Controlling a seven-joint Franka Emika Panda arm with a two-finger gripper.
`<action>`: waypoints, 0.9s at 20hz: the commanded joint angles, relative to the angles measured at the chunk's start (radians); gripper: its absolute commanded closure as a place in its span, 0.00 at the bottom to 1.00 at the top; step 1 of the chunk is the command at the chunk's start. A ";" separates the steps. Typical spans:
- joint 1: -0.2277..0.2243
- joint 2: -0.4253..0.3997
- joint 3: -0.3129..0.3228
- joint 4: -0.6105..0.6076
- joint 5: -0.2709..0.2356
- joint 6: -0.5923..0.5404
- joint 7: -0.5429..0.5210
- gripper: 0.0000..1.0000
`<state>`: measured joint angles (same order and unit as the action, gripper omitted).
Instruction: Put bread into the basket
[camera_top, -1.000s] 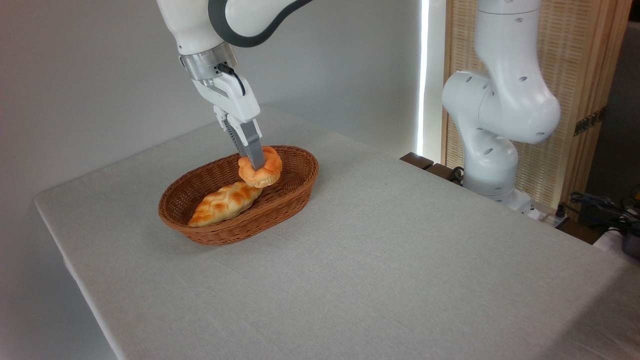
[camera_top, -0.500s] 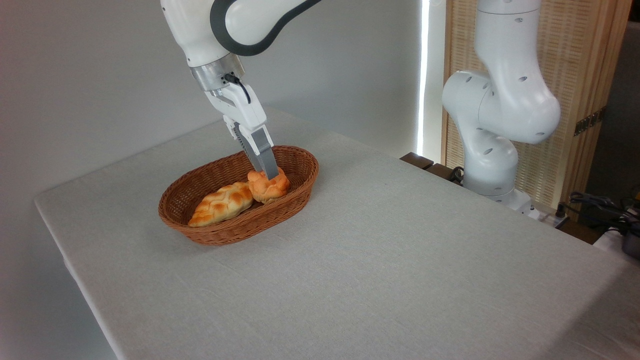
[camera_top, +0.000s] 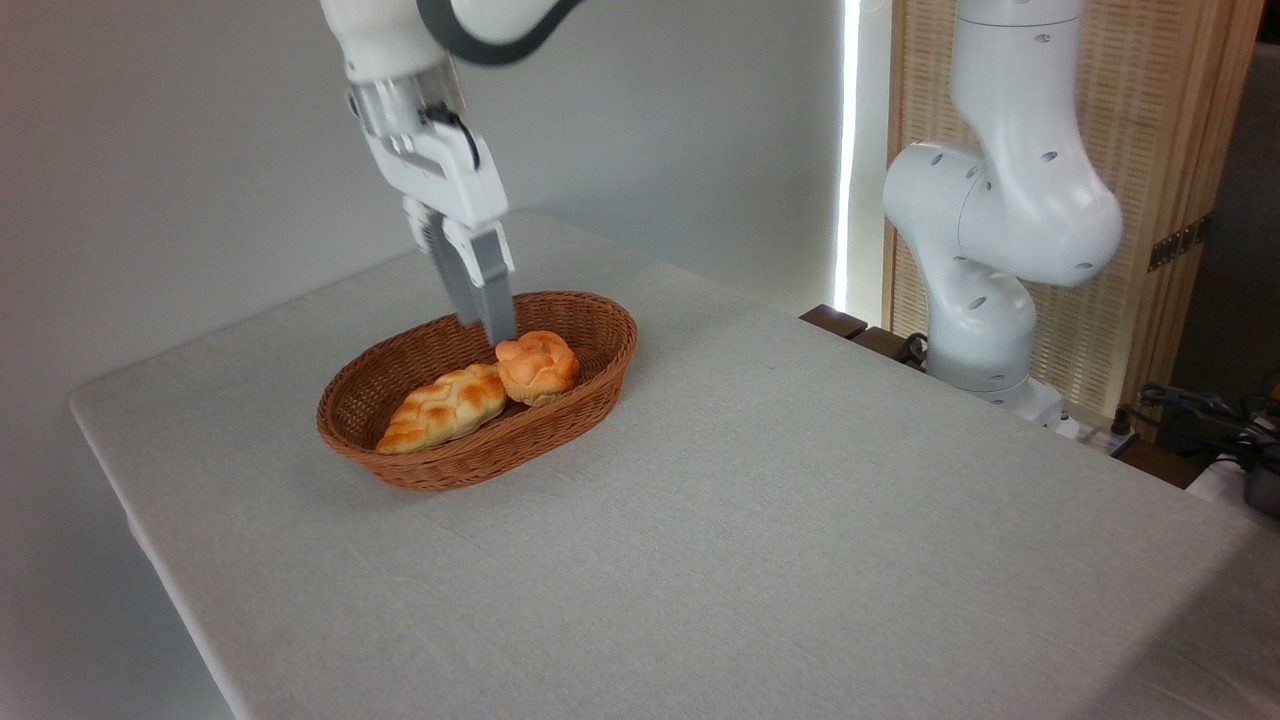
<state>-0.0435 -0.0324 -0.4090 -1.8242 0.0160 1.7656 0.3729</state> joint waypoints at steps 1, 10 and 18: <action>0.011 -0.001 0.125 0.123 -0.013 -0.084 0.136 0.00; 0.017 -0.003 0.294 0.247 -0.047 -0.267 0.392 0.00; 0.017 -0.020 0.372 0.250 -0.074 -0.276 0.425 0.00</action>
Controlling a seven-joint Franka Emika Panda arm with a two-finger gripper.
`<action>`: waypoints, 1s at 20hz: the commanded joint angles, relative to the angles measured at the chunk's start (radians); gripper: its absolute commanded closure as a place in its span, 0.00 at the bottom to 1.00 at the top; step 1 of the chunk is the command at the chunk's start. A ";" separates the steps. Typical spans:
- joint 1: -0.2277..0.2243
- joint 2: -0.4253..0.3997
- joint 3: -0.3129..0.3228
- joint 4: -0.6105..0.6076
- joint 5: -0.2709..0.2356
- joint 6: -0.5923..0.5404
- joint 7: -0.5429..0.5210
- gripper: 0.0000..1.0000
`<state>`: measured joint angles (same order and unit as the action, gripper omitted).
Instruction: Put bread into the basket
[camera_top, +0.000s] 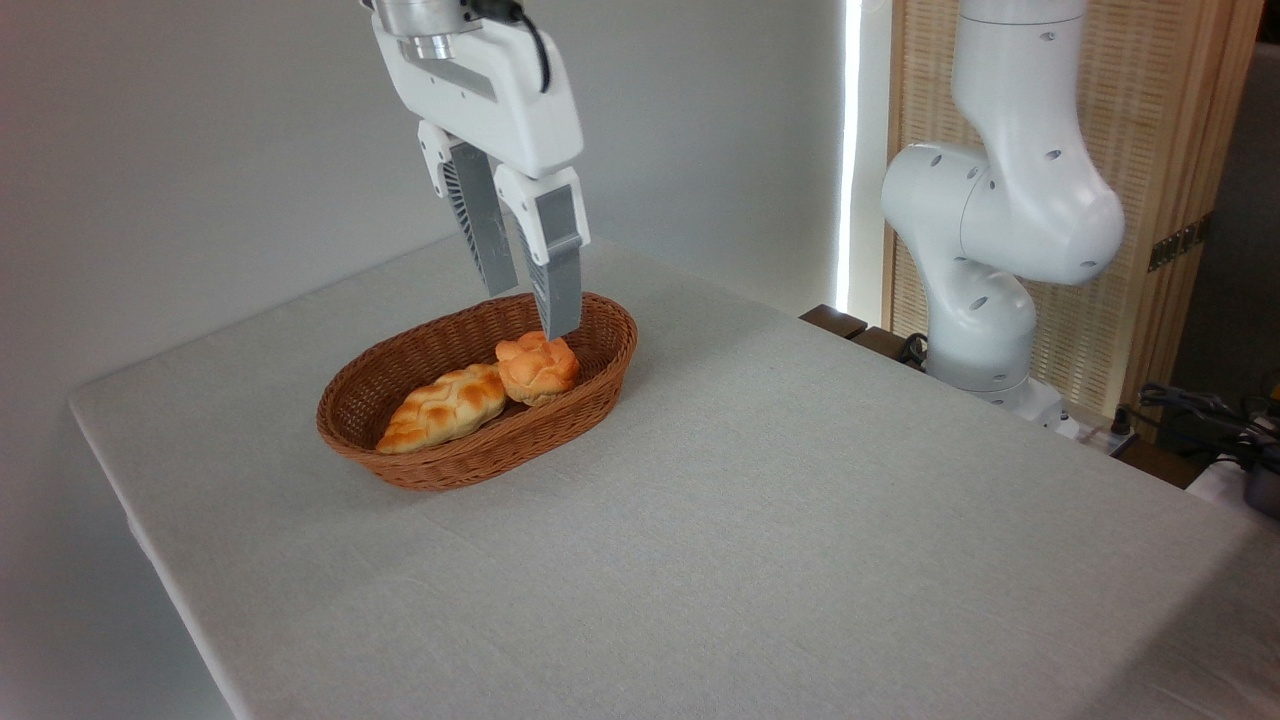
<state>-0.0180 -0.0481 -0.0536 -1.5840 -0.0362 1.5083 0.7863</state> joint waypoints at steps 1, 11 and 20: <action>-0.008 -0.004 0.017 0.010 -0.022 -0.017 0.011 0.00; -0.017 0.020 0.017 0.009 -0.011 -0.005 0.004 0.00; -0.042 0.024 0.060 0.010 -0.011 -0.003 0.002 0.00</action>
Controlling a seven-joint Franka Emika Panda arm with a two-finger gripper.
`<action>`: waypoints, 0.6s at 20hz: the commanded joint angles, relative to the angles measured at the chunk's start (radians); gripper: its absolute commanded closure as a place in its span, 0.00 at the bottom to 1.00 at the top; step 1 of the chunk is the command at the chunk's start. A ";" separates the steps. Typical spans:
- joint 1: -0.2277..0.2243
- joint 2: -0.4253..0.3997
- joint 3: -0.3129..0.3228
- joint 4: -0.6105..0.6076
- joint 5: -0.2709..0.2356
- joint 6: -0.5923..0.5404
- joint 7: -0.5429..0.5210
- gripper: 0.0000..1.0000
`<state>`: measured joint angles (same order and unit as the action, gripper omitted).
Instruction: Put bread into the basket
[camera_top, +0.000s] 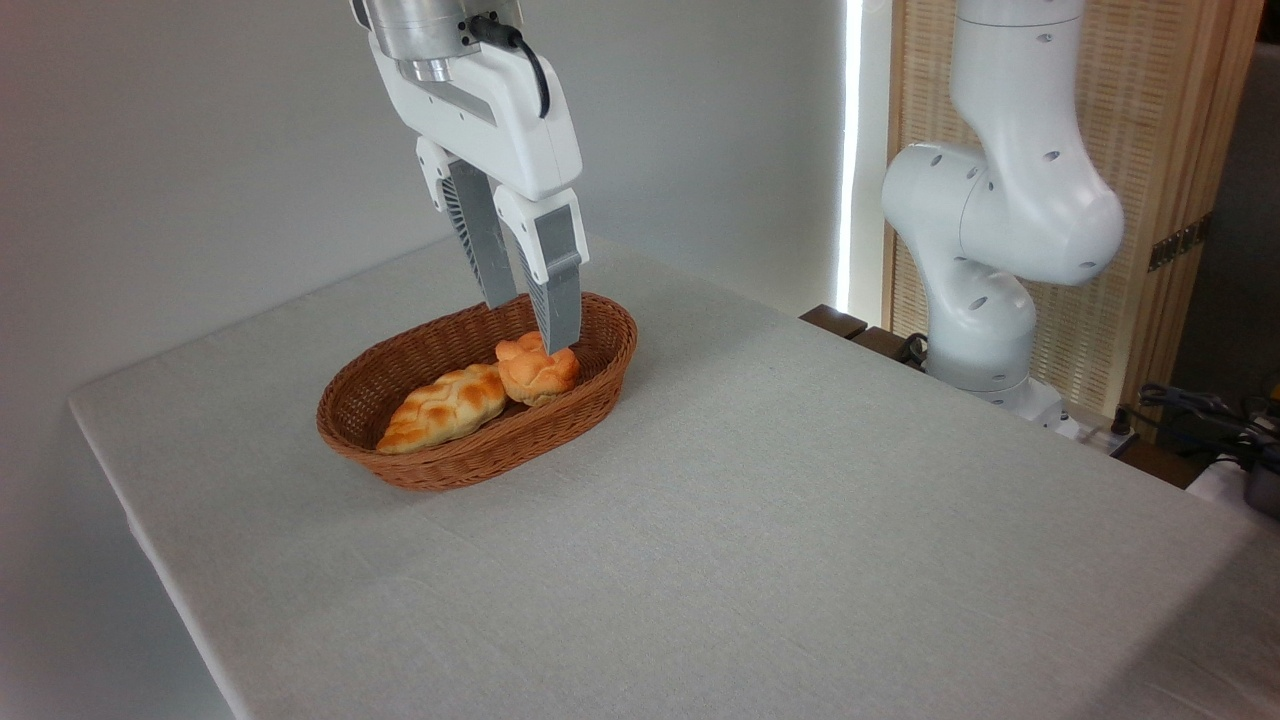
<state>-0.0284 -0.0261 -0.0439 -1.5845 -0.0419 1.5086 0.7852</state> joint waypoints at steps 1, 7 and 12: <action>-0.048 0.002 0.068 0.011 -0.004 -0.002 0.003 0.00; -0.050 0.002 0.079 0.009 -0.012 0.041 0.002 0.00; -0.047 0.023 0.029 0.006 -0.013 0.041 -0.020 0.00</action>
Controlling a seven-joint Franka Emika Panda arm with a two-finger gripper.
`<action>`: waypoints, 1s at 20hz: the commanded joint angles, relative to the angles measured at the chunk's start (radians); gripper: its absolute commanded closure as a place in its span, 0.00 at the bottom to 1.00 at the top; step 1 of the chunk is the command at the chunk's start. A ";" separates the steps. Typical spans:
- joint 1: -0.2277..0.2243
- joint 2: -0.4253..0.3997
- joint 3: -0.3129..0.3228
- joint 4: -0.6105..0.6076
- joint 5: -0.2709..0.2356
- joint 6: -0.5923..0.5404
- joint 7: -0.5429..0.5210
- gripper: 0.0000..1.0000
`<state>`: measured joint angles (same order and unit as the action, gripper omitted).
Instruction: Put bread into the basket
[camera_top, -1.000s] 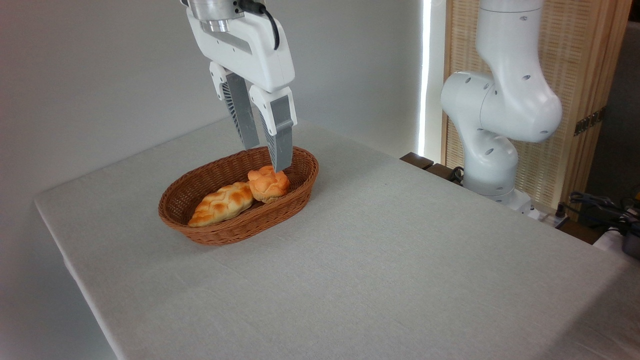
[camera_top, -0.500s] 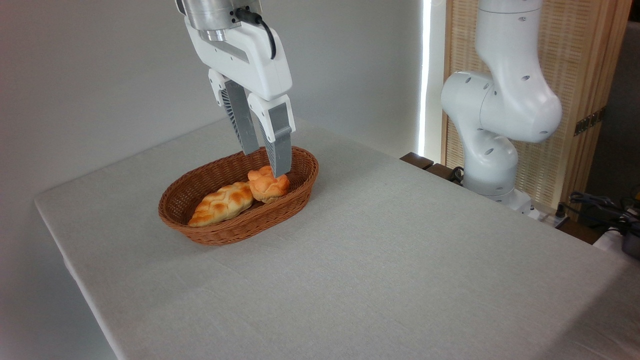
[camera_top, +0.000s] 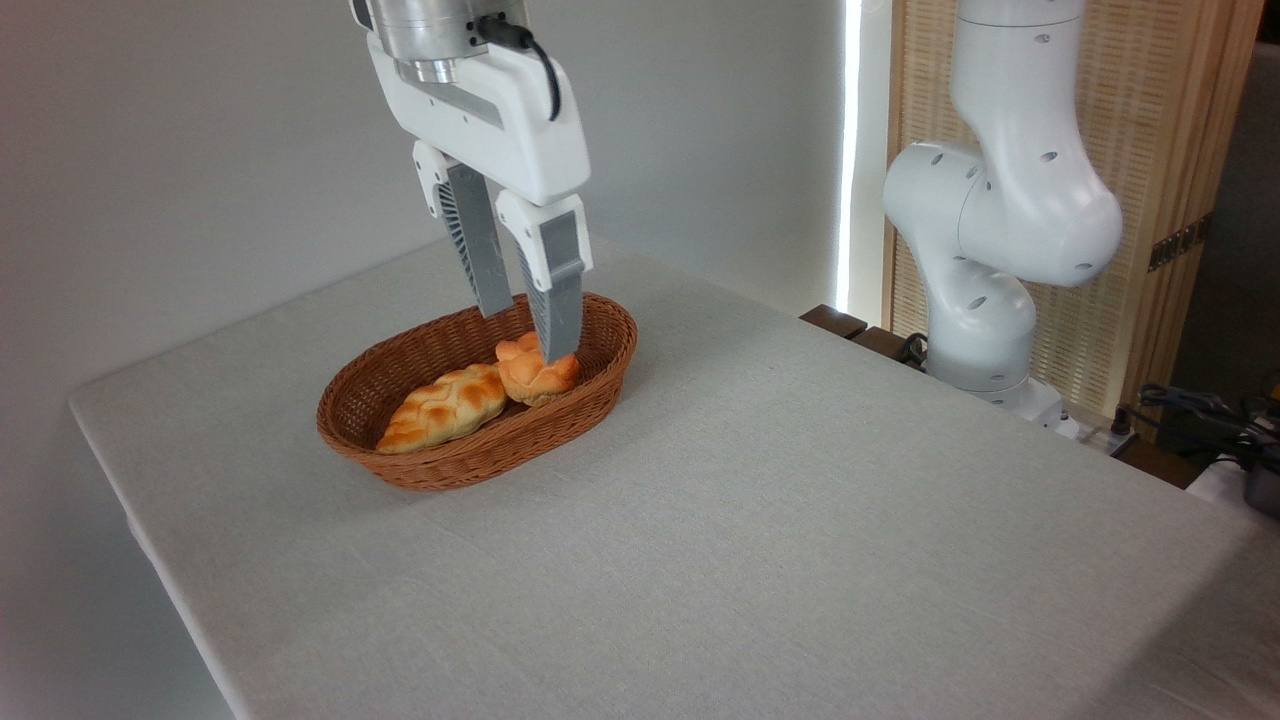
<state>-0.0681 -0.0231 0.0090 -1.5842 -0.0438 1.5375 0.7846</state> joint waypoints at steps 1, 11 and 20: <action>-0.007 0.020 -0.026 0.004 -0.010 0.013 -0.025 0.00; -0.005 0.017 -0.023 -0.005 -0.014 0.049 -0.034 0.00; -0.005 0.017 -0.012 -0.005 -0.048 0.066 -0.108 0.00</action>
<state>-0.0712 -0.0035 -0.0134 -1.5848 -0.0727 1.5891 0.6893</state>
